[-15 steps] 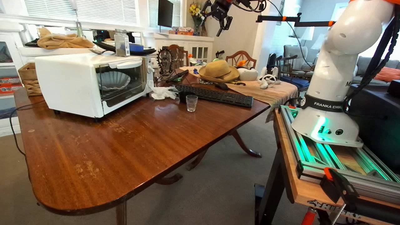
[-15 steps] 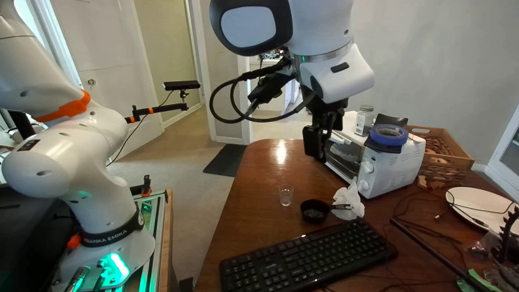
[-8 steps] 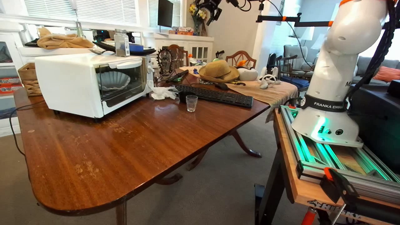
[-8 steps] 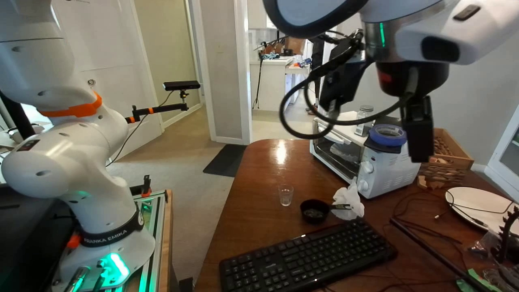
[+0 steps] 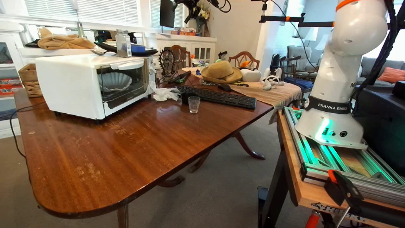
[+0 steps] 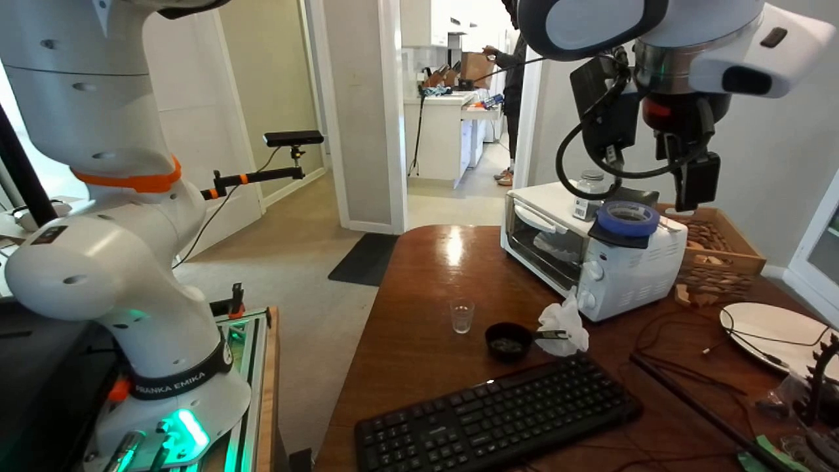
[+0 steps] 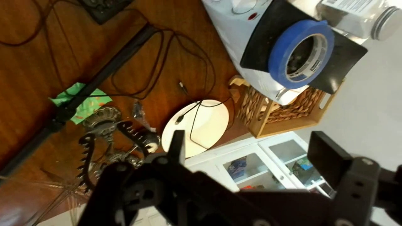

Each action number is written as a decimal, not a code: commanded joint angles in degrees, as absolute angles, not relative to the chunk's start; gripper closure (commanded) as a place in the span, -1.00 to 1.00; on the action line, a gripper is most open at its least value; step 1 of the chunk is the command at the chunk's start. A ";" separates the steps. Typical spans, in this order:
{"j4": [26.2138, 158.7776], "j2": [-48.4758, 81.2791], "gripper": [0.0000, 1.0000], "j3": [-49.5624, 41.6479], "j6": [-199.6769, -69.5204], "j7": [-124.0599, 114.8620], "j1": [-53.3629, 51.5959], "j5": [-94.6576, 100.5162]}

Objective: Pick up the black object from the top of the oven and put it on the table

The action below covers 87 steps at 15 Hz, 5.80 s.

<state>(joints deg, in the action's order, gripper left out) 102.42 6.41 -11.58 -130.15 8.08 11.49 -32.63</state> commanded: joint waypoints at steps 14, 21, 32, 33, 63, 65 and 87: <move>100.70 7.58 -1.00 -12.12 -114.08 -6.61 13.87 -36.55; 99.73 18.73 -1.00 -10.87 -113.47 7.96 16.94 -47.49; 103.57 18.99 -1.00 -5.21 -123.98 22.70 15.02 -49.31; 103.92 18.85 -1.00 -4.83 -124.74 23.27 15.44 -50.78; 84.99 34.51 0.02 -5.53 -106.29 37.63 19.16 -63.32; 83.02 36.01 0.12 -5.23 -105.30 37.38 19.30 -63.38; 74.67 42.31 0.96 -3.27 -96.72 28.78 21.89 -63.14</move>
<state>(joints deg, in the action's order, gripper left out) 77.13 41.13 -4.23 -102.96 33.15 19.93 -63.44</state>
